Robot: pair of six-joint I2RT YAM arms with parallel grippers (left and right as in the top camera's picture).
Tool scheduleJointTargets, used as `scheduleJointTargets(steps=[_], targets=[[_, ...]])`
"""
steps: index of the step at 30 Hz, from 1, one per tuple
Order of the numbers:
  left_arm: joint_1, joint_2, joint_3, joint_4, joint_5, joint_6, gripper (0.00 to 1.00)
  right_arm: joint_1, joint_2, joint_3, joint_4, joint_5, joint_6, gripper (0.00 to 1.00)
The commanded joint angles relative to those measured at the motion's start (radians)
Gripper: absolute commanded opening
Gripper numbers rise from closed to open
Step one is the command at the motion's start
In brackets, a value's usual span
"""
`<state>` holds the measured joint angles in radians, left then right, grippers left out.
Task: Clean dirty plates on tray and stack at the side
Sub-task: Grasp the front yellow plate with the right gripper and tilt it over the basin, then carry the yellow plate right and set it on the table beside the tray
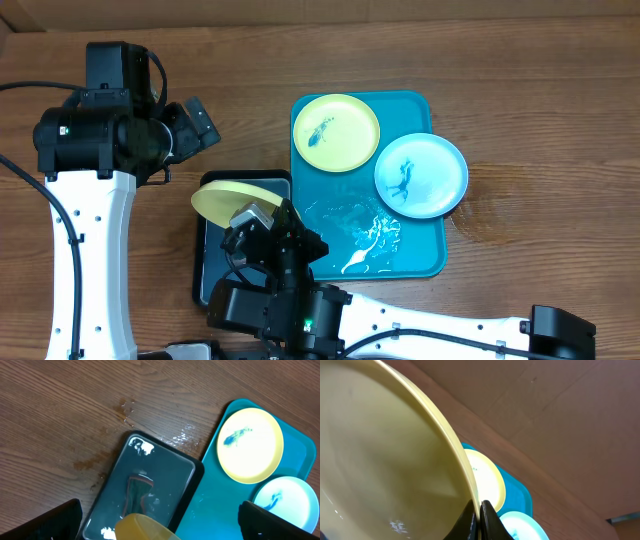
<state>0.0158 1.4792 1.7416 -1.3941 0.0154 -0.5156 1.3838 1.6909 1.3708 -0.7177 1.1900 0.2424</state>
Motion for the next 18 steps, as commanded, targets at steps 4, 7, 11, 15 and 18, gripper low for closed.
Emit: scheduleJointTargets(steps=[4,7,11,15,18], targets=[[0.012,-0.008,0.023,0.003,0.007,0.022,1.00,0.004,-0.013,0.018,0.006,0.029,0.006,0.04],[0.012,-0.008,0.023,0.004,0.008,0.022,1.00,0.004,-0.013,0.018,0.007,0.029,0.007,0.04],[0.012,-0.008,0.023,0.004,0.008,0.022,1.00,0.004,-0.013,0.018,0.006,0.029,0.014,0.04],[0.012,-0.008,0.023,0.003,0.008,0.022,1.00,-0.021,-0.013,0.018,-0.021,-0.024,0.131,0.04],[0.012,-0.008,0.023,0.002,0.008,0.022,1.00,-0.078,-0.013,0.018,-0.098,-0.190,0.278,0.04]])
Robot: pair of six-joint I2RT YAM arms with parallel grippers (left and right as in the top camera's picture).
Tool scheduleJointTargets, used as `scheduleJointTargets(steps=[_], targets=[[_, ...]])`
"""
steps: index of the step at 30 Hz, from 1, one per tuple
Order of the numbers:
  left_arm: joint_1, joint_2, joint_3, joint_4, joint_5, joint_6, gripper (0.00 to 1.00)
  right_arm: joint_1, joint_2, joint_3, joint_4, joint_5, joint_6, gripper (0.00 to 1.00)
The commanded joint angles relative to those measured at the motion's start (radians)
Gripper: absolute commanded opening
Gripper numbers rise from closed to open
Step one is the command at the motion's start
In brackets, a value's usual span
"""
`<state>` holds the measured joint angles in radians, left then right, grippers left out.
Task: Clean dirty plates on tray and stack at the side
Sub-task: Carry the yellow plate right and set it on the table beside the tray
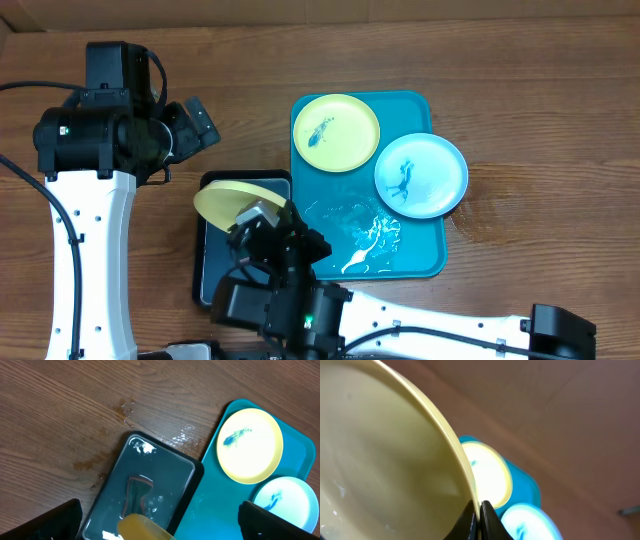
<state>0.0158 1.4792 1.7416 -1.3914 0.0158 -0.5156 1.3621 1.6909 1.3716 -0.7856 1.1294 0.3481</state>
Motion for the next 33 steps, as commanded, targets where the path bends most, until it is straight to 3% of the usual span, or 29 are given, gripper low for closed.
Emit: scheduleJointTargets(steps=[1,5,11,14,21,26,33], targets=[[0.012,-0.008,0.023,-0.001,0.007,0.022,1.00,-0.089,-0.013,0.018,-0.063,-0.209,0.236,0.04],[0.012,-0.008,0.023,-0.007,0.004,0.023,1.00,-0.257,-0.021,0.018,-0.167,-0.531,0.411,0.04],[0.012,-0.008,0.023,-0.002,0.003,0.022,1.00,-0.581,-0.103,0.018,-0.187,-1.026,0.375,0.04],[0.012,-0.008,0.023,-0.003,0.003,0.023,1.00,-0.768,-0.152,0.018,-0.194,-1.159,0.319,0.04],[0.012,-0.008,0.023,-0.004,0.003,0.023,1.00,-1.298,-0.174,0.015,-0.303,-1.183,0.261,0.04],[0.012,-0.008,0.023,-0.003,0.003,0.023,1.00,-1.675,-0.119,-0.002,-0.315,-1.085,0.249,0.04],[0.012,-0.008,0.023,-0.004,0.003,0.023,1.00,-1.867,-0.007,-0.106,-0.298,-1.086,0.249,0.04]])
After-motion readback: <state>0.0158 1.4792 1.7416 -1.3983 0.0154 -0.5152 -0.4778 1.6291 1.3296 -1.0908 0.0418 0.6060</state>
